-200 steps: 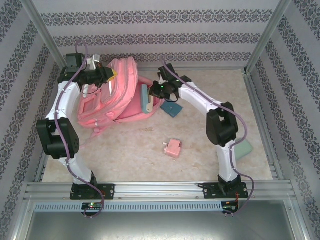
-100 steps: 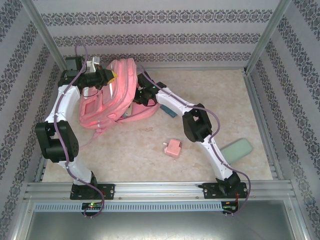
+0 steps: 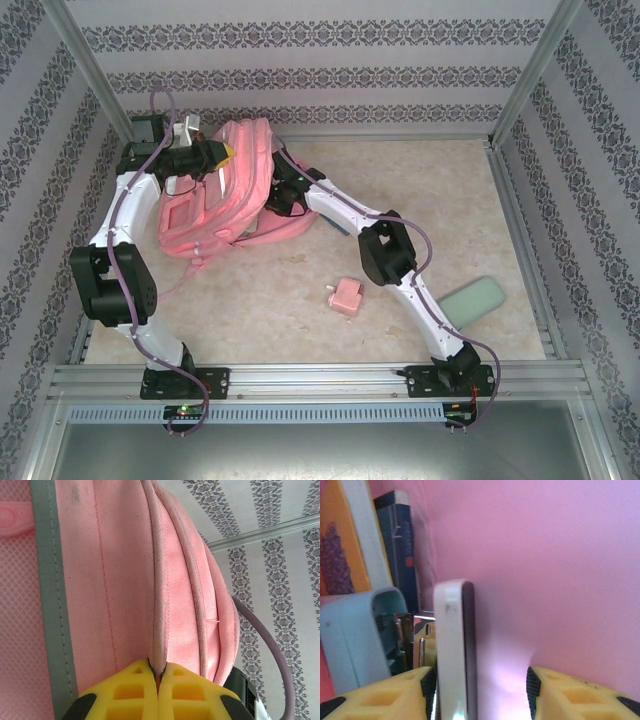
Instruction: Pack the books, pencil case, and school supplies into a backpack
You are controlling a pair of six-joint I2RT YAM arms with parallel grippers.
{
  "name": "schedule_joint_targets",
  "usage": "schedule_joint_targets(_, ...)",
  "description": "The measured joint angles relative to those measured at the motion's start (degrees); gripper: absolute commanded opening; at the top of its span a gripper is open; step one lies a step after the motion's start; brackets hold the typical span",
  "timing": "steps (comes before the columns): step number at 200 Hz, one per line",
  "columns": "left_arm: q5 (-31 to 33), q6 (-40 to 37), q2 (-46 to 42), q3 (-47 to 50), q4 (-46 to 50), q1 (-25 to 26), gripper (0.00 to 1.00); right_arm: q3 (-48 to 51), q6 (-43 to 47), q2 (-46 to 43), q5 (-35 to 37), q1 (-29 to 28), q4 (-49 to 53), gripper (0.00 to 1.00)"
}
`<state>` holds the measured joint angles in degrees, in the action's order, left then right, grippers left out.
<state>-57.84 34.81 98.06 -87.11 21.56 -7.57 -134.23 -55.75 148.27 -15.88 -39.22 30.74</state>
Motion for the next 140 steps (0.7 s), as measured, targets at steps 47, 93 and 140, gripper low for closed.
schedule_joint_targets(47,0.0,-0.31,0.0,0.0,0.02,0.0,0.0,2.38,0.83,-2.86,1.38,0.5,-0.15,0.49)
schedule_joint_targets(93,0.02,-1.07,0.0,0.0,0.15,0.0,0.0,2.78,1.25,-4.63,1.55,1.01,-0.61,0.45)
schedule_joint_targets(140,0.0,-1.6,0.0,0.0,0.52,0.0,0.0,2.75,0.79,-4.42,-0.26,0.96,-0.61,0.4)
